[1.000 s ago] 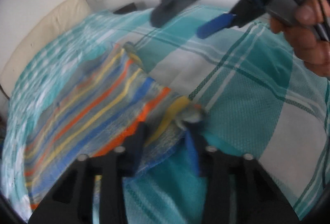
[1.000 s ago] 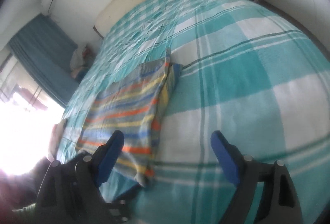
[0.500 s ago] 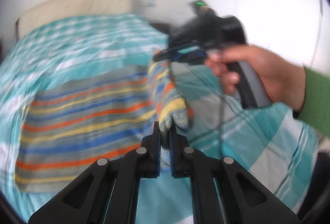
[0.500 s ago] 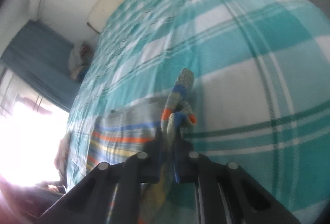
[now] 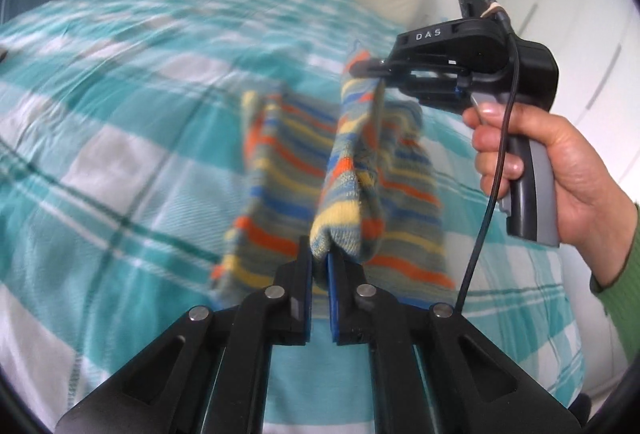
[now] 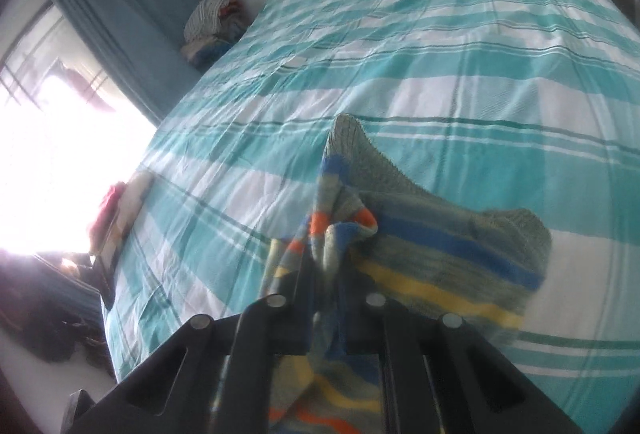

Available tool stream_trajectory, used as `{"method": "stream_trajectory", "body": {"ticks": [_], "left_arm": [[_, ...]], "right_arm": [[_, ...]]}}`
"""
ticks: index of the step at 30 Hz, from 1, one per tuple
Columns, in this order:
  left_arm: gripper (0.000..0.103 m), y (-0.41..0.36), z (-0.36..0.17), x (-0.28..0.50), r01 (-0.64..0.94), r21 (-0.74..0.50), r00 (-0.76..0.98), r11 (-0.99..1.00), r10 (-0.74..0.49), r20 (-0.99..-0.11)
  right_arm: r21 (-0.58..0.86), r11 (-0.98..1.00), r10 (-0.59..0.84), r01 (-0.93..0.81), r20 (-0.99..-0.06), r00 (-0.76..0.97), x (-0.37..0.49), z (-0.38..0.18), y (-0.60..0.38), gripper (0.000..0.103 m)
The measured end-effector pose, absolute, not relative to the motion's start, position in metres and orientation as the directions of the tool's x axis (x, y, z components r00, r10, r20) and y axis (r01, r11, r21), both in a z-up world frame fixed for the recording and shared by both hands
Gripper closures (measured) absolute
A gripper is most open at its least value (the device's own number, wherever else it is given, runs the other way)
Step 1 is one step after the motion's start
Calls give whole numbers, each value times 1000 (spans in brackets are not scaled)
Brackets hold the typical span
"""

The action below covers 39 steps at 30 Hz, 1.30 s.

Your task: Fold small clothes

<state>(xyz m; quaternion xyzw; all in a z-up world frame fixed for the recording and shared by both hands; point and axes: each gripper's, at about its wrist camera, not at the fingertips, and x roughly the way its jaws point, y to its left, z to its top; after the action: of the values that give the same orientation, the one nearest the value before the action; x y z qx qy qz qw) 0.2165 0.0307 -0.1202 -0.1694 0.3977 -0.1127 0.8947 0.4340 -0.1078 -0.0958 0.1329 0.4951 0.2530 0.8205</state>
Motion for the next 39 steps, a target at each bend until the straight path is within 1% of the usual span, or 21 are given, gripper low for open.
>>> {"method": "stream_trajectory", "body": {"ticks": [2, 4, 6, 7, 8, 9, 10, 12, 16, 17, 18, 19, 21, 22, 23, 25, 28, 30, 32, 34, 39], "left_arm": [[98, 42, -127, 221, 31, -396, 649, 918, -320, -691], [98, 51, -130, 217, 4, -388, 644, 922, -299, -704], [94, 52, -133, 215, -7, -366, 632, 931, -279, -723], [91, 52, -135, 216, -16, -352, 613, 936, -269, -743], [87, 54, -137, 215, -27, -350, 599, 936, -265, -755], [70, 59, -137, 210, -39, -346, 596, 937, -256, -761], [45, 62, -135, 209, -54, -343, 602, 938, -243, -761], [32, 71, -129, 203, -60, -364, 643, 929, -243, -726], [32, 73, -130, 216, -47, -372, 638, 927, -259, -725], [36, 72, -133, 221, -50, -352, 628, 935, -245, -739], [52, 71, -140, 227, -63, -320, 605, 945, -219, -765], [59, 72, -146, 230, -74, -306, 582, 949, -208, -786], [58, 76, -151, 230, -82, -322, 574, 943, -219, -789], [54, 76, -149, 229, -82, -316, 570, 945, -216, -793], [50, 77, -144, 227, -85, -301, 560, 950, -205, -803], [33, 81, -129, 218, -100, -262, 567, 960, -162, -808], [22, 87, -102, 197, -64, -259, 598, 964, -171, -783], [16, 84, -85, 183, -15, -256, 611, 967, -194, -767], [12, 74, -72, 170, 39, -230, 622, 972, -204, -756], [7, 58, -65, 162, 90, -212, 628, 973, -221, -746], [6, 16, -86, 159, 162, -220, 615, 962, -273, -739]], "right_arm": [[472, 836, 547, -279, -751, 370, 440, -109, -91, 94], [534, 794, 607, -290, -714, 348, 445, -122, -79, 93], [580, 757, 653, -301, -682, 329, 444, -128, -70, 87], [594, 750, 662, -293, -677, 322, 443, -131, -69, 82], [605, 745, 667, -281, -672, 321, 441, -132, -71, 64], [612, 741, 672, -278, -664, 329, 437, -130, -75, 55], [605, 742, 670, -287, -660, 341, 431, -125, -80, 55], [569, 756, 655, -324, -657, 374, 412, -109, -94, 55], [479, 761, 640, -438, -665, 384, 356, -85, -117, 55], [466, 751, 646, -469, -667, 372, 338, -85, -121, 55], [459, 741, 651, -489, -671, 356, 321, -90, -124, 55], [449, 742, 642, -497, -689, 336, 305, -100, -126, 55], [384, 789, 549, -479, -791, 270, 282, -136, -123, 55], [337, 813, 496, -475, -829, 260, 271, -150, -123, 55], [295, 824, 473, -483, -828, 301, 258, -151, -126, 57], [242, 844, 449, -479, -808, 382, 233, -134, -131, 55], [229, 859, 452, -459, -761, 466, 199, -106, -145, 43], [164, 892, 393, -422, -741, 544, 177, -95, -156, 27], [104, 925, 316, -366, -745, 587, 164, -94, -168, 22], [59, 950, 240, -305, -764, 599, 156, -99, -180, 22], [-84, 978, 64, -193, -757, 650, 140, -118, -203, 22]]}}
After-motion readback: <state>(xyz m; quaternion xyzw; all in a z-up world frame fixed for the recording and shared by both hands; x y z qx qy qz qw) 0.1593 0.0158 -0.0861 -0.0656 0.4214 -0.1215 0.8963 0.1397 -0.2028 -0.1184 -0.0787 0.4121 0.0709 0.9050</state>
